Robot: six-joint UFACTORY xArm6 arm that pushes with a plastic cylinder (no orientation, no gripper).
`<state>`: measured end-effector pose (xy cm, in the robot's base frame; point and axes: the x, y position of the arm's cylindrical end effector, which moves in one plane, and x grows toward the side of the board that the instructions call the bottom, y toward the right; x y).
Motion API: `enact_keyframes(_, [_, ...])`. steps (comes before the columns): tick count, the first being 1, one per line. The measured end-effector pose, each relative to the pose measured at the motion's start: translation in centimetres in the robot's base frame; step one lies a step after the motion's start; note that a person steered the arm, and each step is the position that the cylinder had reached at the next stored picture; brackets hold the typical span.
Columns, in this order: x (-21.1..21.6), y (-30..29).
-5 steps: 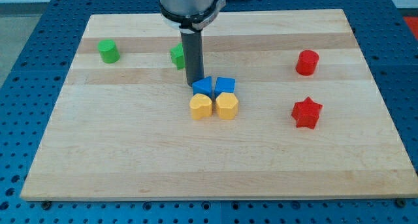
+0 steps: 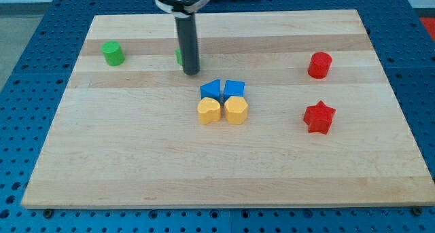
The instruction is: Push the green star to the right of green circle
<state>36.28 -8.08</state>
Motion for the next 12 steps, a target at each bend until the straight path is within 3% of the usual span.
enact_keyframes(1, [-0.5, -1.7])
enact_keyframes(3, [-1.6, 5.5])
enact_keyframes(4, [-5.0, 6.4])
enact_keyframes(6, [-5.4, -5.7])
enact_keyframes(8, [-4.4, 3.3])
enact_keyframes(9, [-2.0, 1.9])
enact_keyframes(11, [-3.1, -7.8])
enact_keyframes(12, [-2.3, -4.9])
